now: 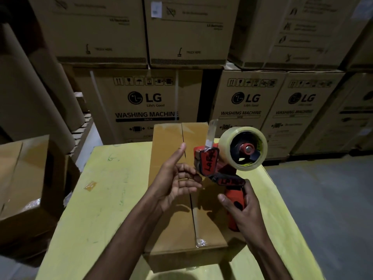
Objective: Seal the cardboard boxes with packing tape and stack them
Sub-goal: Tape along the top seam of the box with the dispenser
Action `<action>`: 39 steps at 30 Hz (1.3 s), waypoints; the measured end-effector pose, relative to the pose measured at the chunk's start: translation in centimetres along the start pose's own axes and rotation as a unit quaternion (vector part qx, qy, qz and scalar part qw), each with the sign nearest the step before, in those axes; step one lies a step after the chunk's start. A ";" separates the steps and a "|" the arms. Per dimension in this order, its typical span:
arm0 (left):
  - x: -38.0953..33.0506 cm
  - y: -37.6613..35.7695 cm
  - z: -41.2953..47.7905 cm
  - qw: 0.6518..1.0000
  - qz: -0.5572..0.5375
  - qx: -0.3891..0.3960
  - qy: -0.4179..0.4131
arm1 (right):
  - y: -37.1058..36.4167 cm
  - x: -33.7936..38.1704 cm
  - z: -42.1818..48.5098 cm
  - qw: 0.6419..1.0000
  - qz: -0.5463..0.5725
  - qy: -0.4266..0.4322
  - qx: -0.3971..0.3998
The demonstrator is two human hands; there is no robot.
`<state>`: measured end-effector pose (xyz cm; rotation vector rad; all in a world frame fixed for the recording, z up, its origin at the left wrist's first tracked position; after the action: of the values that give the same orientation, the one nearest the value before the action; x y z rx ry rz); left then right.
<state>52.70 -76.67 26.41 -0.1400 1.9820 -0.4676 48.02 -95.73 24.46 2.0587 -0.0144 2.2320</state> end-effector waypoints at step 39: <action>-7.5 10.7 20.0 0.978 0.203 -0.046 0.022 | -5.3 -3.2 4.6 0.972 -0.208 -0.030 -0.105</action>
<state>74.97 -69.83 21.11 0.2167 2.0098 -0.1142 53.32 -91.08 21.31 1.8162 0.1548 1.8322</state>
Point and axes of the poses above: each hand's wrist, its own z-axis towards the middle knuckle, its own y-axis out of the back of the hand, x = y × z, the point moved 9 cm from there along z, towards the middle knuckle, and after that the axes turned 1 degree about x, right-handed, at the moved point
